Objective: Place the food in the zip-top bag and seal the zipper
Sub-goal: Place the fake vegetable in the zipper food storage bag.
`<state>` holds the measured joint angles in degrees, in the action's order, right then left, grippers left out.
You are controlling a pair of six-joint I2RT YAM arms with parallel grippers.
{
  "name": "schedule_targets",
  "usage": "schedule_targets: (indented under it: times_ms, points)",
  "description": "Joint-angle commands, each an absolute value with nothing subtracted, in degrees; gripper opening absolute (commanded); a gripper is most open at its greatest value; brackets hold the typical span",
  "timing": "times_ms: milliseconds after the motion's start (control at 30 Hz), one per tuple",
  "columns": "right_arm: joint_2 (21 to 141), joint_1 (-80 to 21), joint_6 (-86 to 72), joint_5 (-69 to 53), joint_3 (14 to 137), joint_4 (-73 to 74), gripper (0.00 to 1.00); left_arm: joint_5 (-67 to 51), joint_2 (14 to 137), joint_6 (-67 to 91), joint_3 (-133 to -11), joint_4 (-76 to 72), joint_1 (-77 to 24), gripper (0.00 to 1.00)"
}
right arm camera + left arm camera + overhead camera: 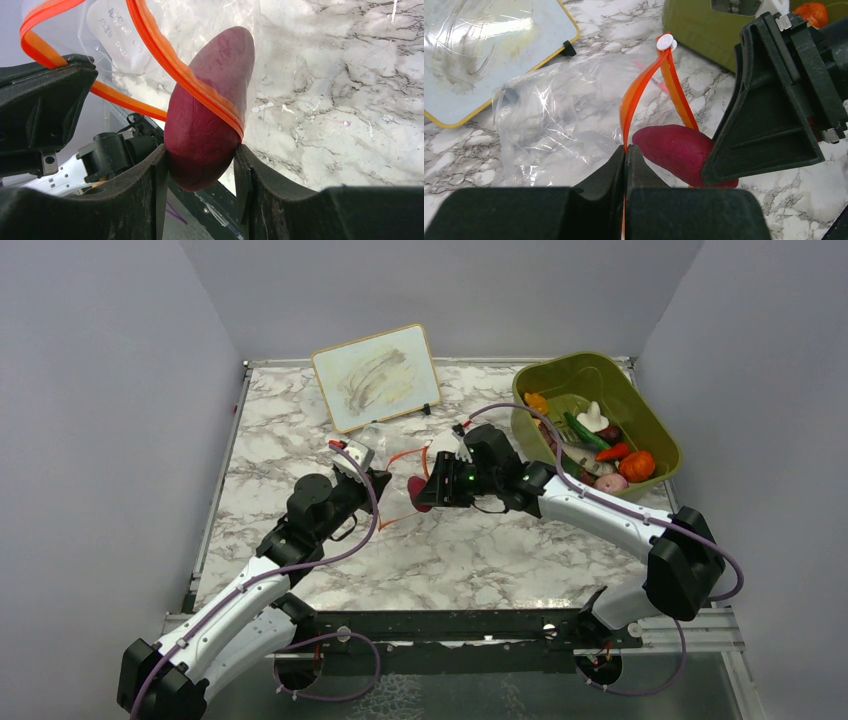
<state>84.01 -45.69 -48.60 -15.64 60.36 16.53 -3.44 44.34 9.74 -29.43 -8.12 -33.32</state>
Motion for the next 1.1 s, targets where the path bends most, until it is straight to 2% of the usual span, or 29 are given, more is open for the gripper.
schedule_targets:
  times_ms: [0,267,733,867,1067]
  points:
    - [84.88,-45.96,-49.95,-14.14,61.3,14.97,0.29,-7.09,43.87,10.1,-29.05,-11.19,-33.13,0.0]
    - [84.43,-45.96,-51.79,-13.75,62.44,12.52,0.31,-8.44,45.54,10.84,-29.65,-10.91,-33.13,0.0]
    - [85.79,-45.94,-55.51,-13.33,62.98,9.73,0.52,-9.93,45.71,11.25,-29.66,-10.93,-33.13,0.0]
    - [84.98,-45.92,-55.83,-13.36,62.59,9.28,0.62,-9.85,45.75,11.25,-29.69,-10.84,-33.13,0.0]
    - [83.22,-45.91,-55.51,-12.5,61.66,8.34,0.63,-9.82,45.82,11.18,-29.75,-10.77,-33.13,0.0]
